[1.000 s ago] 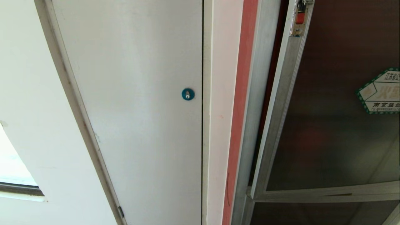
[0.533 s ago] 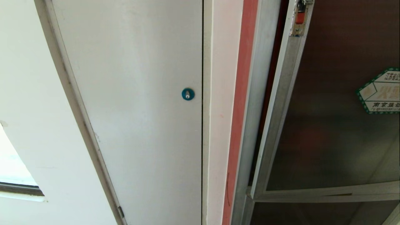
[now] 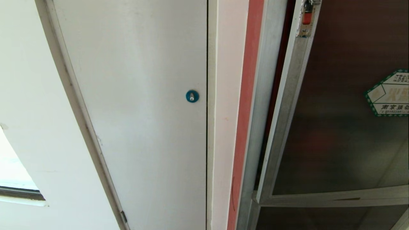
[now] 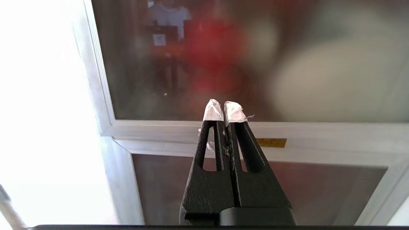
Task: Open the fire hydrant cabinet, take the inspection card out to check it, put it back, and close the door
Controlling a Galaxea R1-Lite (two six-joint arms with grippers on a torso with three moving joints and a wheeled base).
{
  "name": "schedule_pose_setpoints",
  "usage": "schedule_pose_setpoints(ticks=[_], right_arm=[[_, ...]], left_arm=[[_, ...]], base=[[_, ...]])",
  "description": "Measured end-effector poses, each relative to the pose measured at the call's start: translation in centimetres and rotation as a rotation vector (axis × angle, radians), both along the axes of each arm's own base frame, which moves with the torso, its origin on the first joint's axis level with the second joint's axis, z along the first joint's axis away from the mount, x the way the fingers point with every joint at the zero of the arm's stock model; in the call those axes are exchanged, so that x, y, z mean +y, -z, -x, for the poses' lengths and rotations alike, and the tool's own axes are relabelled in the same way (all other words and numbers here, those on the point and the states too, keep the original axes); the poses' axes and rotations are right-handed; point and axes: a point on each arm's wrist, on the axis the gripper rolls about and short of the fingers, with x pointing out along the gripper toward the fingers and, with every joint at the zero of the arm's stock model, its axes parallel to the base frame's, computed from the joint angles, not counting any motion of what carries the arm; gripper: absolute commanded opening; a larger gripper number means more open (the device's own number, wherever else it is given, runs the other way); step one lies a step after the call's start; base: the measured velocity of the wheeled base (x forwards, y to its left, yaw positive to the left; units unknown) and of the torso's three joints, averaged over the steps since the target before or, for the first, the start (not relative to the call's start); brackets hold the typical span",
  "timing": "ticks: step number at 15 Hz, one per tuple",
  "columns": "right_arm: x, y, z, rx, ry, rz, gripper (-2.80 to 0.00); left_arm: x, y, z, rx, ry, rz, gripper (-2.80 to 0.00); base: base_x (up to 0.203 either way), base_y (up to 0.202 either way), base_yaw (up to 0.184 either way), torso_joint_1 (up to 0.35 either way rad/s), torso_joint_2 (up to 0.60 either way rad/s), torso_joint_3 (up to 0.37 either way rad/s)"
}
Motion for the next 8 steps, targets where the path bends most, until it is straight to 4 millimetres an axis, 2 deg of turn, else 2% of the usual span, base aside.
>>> schedule_pose_setpoints(ticks=[4, 8], right_arm=[[0.0, 1.1, -0.5, 0.014, 0.002, 0.046, -2.80], [0.0, 2.3, -0.6, 0.125, -0.001, 0.049, -2.80]], left_arm=[[0.0, 0.0, 0.0, 0.000, 0.000, 0.000, -2.80], [0.0, 0.0, 0.0, 0.000, 0.000, 0.000, -2.80]], base=[[0.000, 0.000, 0.000, 0.000, 0.00, 0.000], [0.000, 0.000, 0.000, 0.000, 0.00, 0.000]])
